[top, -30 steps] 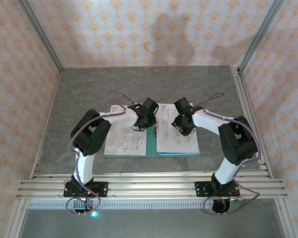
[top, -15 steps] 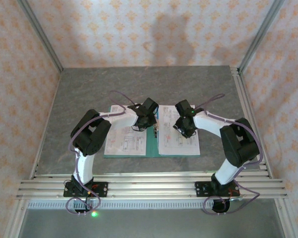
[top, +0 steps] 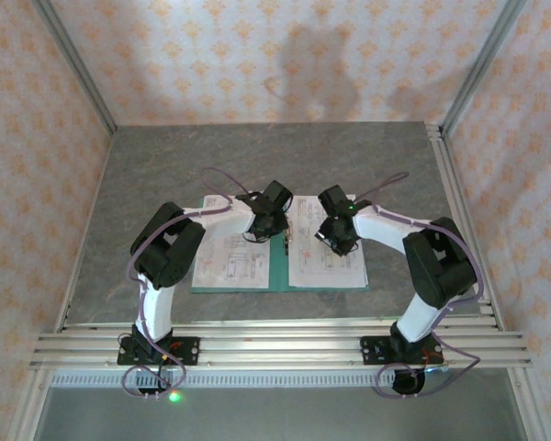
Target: Put the files into the folder
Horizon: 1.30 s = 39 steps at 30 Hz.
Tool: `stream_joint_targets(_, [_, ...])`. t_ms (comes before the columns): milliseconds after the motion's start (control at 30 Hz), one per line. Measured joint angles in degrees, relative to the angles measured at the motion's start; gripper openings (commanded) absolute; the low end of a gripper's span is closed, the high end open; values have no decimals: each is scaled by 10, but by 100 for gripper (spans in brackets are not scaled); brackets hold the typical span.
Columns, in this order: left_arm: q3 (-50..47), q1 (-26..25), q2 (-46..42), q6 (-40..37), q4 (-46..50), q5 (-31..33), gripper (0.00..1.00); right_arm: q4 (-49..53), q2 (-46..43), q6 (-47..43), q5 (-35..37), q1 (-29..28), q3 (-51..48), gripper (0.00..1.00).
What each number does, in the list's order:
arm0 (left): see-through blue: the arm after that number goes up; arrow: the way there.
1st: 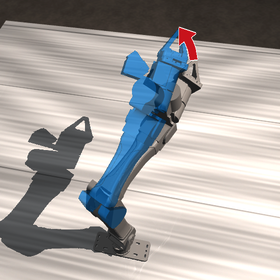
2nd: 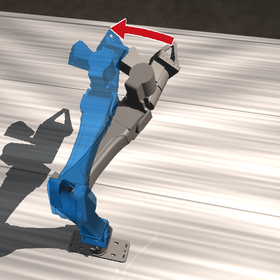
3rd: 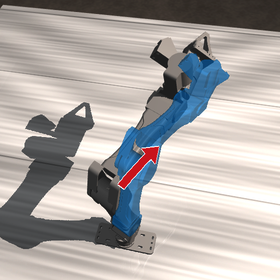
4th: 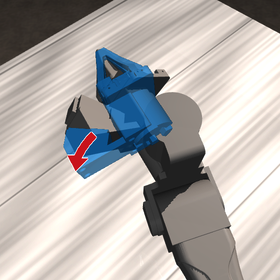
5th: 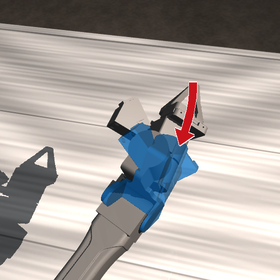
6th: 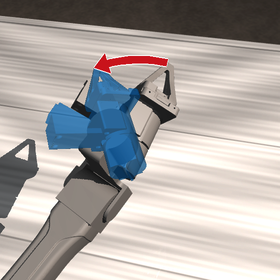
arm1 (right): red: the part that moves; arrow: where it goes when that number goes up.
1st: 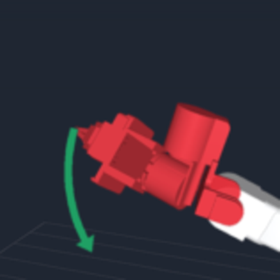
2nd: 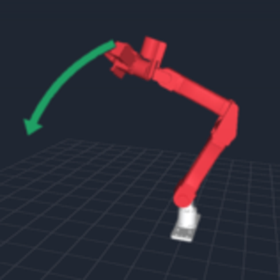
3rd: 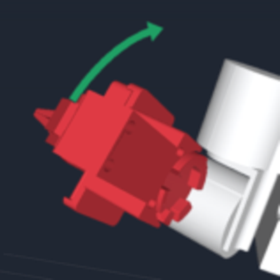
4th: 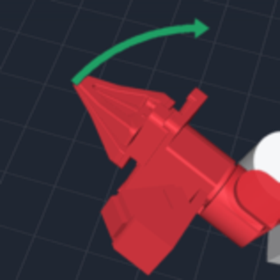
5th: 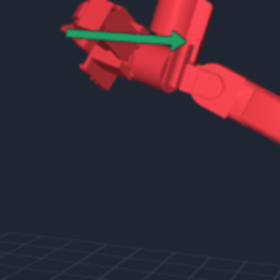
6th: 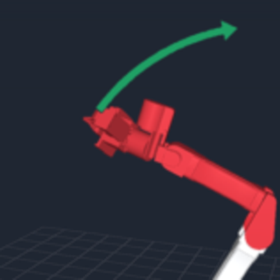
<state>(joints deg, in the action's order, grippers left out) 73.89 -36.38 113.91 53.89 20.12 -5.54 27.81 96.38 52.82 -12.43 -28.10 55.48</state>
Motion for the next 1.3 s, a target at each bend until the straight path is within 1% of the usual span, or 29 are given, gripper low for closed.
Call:
stream_joint_targets(100, [0, 0, 0, 0, 0, 0, 0, 0, 0, -2, 0, 0, 0, 47])
stream_joint_targets(333, [0, 0, 0, 0, 0, 0, 0, 9, -1, -8, 0, 0, 13, 53])
stream_joint_targets(667, [0, 0, 0, 0, 0, 0, 0, 18, -24, -11, 0, 0, 36, 59])
stream_joint_targets(967, [-2, 0, 0, 4, -4, 0, 0, 29, -55, -10, 0, 0, 38, 61])
stream_joint_targets(1100, [-13, 0, -2, 16, -21, -1, 0, 28, -58, -9, -2, 0, 56, 56])
stream_joint_targets(1200, [-23, 0, -7, 25, -35, -1, 0, 31, -50, -10, -5, -2, 81, 46])
stream_joint_targets(1300, [-30, 0, -9, 33, -45, -1, 0, 30, -16, -13, -7, -12, 129, 35])
